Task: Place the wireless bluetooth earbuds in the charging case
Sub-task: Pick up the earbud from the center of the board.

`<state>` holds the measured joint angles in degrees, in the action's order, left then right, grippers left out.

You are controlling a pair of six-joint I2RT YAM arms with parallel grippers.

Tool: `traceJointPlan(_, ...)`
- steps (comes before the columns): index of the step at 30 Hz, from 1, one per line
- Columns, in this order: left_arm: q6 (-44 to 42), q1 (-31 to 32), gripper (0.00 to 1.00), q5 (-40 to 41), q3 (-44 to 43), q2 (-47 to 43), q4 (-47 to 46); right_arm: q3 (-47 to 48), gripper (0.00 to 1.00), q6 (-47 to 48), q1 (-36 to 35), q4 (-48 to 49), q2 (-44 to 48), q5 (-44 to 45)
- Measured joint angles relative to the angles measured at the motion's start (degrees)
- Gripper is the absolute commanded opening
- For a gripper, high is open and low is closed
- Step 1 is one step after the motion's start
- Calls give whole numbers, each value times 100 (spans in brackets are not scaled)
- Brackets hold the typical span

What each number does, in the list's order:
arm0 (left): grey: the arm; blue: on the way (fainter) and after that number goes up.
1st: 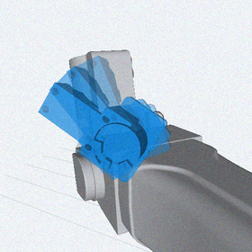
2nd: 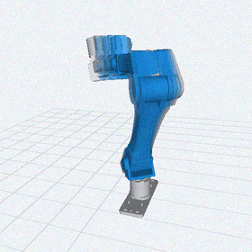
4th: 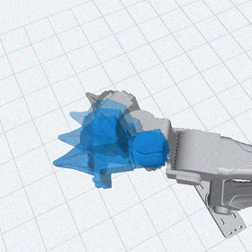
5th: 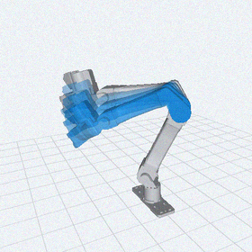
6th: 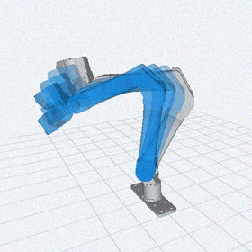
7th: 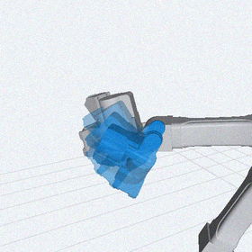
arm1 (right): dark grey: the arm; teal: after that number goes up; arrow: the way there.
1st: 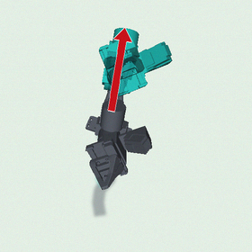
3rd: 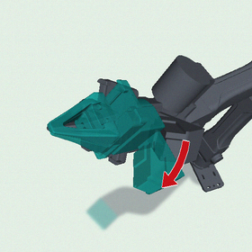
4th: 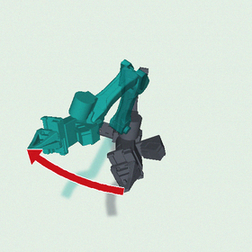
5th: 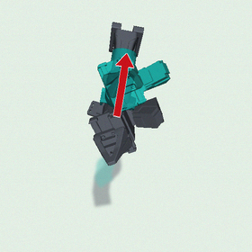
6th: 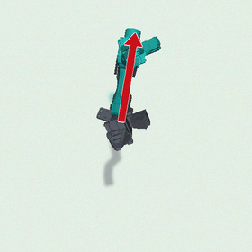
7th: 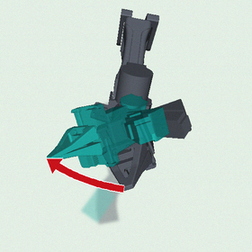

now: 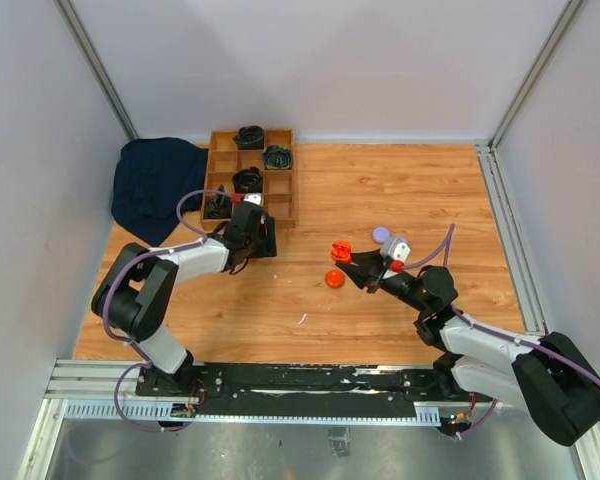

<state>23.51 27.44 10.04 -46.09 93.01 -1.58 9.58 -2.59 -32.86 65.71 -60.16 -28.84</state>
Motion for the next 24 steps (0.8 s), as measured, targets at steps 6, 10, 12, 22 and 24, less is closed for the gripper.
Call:
traceJointPlan(6,-70,-2,65,-238,-125,192,157,0,16,4,0,-28,2,0)
traceJointPlan(10,-85,-2,61,-411,-199,247,203,0,16,7,0,-61,22,0)
traceJointPlan(12,-105,-7,60,-490,-199,245,214,0,16,9,0,-74,37,0)
traceJointPlan(22,-116,-11,61,-741,-103,74,422,0,16,11,0,-92,39,0)
traceJointPlan(24,-105,-11,61,-774,-85,22,496,0,16,11,0,-94,39,0)
